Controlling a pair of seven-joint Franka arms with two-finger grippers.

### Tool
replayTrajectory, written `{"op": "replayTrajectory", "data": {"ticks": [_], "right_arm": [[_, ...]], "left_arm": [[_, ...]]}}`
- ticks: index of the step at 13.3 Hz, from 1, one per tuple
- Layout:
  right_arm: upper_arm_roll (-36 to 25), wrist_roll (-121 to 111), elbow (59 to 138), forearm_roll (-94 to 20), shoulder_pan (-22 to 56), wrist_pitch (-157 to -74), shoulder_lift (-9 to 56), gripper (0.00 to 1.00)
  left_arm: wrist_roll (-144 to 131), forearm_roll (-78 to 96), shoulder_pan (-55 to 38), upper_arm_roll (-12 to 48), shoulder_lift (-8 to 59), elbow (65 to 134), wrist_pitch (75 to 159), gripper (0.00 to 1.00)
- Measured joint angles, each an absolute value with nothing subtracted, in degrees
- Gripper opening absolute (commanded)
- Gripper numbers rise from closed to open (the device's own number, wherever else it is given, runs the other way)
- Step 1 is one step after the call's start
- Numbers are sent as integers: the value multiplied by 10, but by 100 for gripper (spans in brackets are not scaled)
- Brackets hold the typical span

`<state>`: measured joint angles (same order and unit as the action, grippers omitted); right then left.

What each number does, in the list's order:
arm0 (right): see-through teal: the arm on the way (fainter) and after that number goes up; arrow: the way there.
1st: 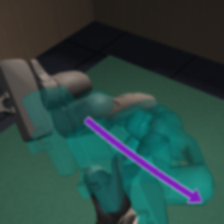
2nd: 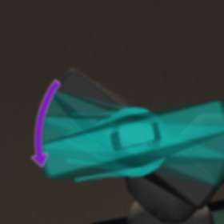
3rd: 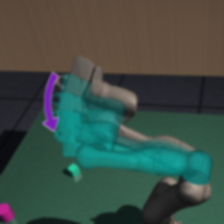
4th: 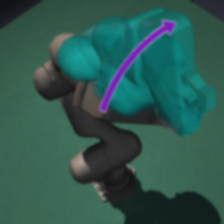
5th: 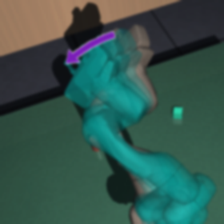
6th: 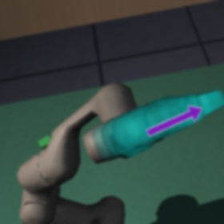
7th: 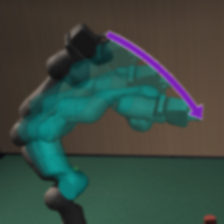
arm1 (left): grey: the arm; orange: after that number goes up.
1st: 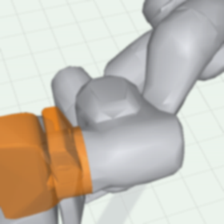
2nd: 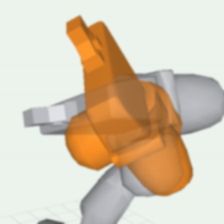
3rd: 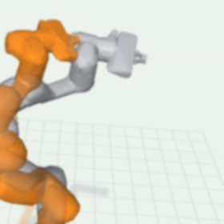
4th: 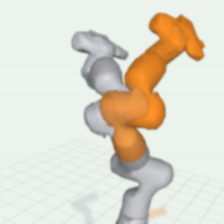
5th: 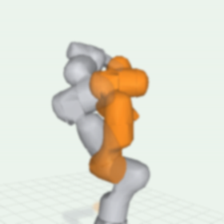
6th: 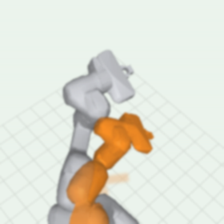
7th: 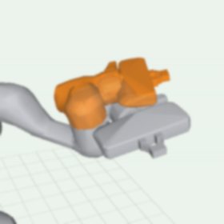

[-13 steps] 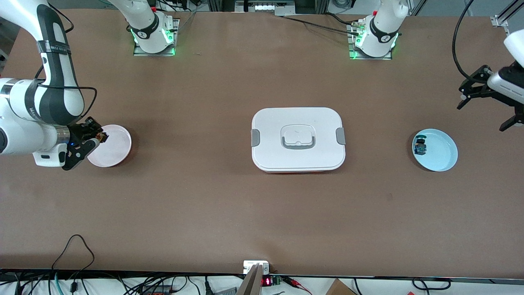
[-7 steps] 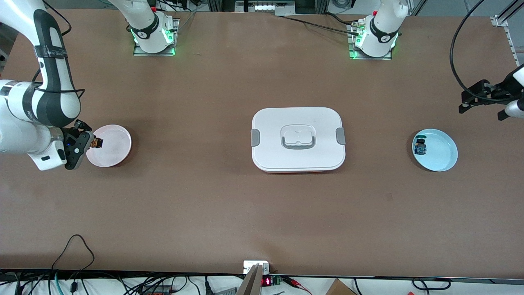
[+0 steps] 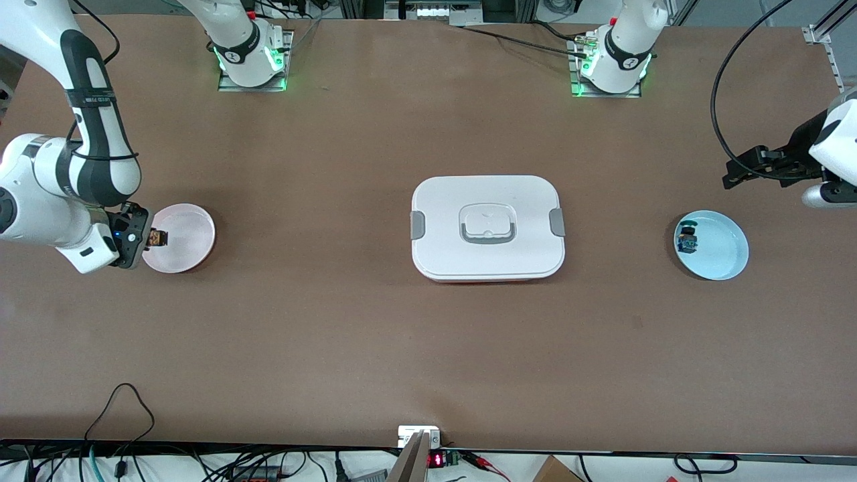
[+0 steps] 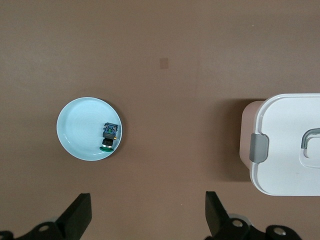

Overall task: Transfer orange switch to right arm and place
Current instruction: 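Lower the switch onto the white dish with the right gripper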

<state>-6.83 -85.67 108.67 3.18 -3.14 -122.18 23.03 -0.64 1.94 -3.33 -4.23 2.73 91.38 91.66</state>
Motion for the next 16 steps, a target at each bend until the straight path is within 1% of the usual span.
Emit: {"op": "replayTrajectory", "data": {"ticks": [3, 6, 12, 16], "right_arm": [[-68, -889, 1127, 32, -35, -1281, 229, 0], [-68, -915, 1173, 32, -46, -1348, 229, 0], [-67, -920, 1195, 33, -47, -1361, 228, 0], [-66, -936, 1221, 33, -47, -1406, 228, 0]], "left_arm": [[94, 19, -29, -47, 27, 914, 948, 100], [102, 19, -28, -49, 27, 914, 950, 100], [58, 19, -28, -49, 27, 913, 943, 100], [53, 20, -21, -49, 27, 905, 943, 100]]}}
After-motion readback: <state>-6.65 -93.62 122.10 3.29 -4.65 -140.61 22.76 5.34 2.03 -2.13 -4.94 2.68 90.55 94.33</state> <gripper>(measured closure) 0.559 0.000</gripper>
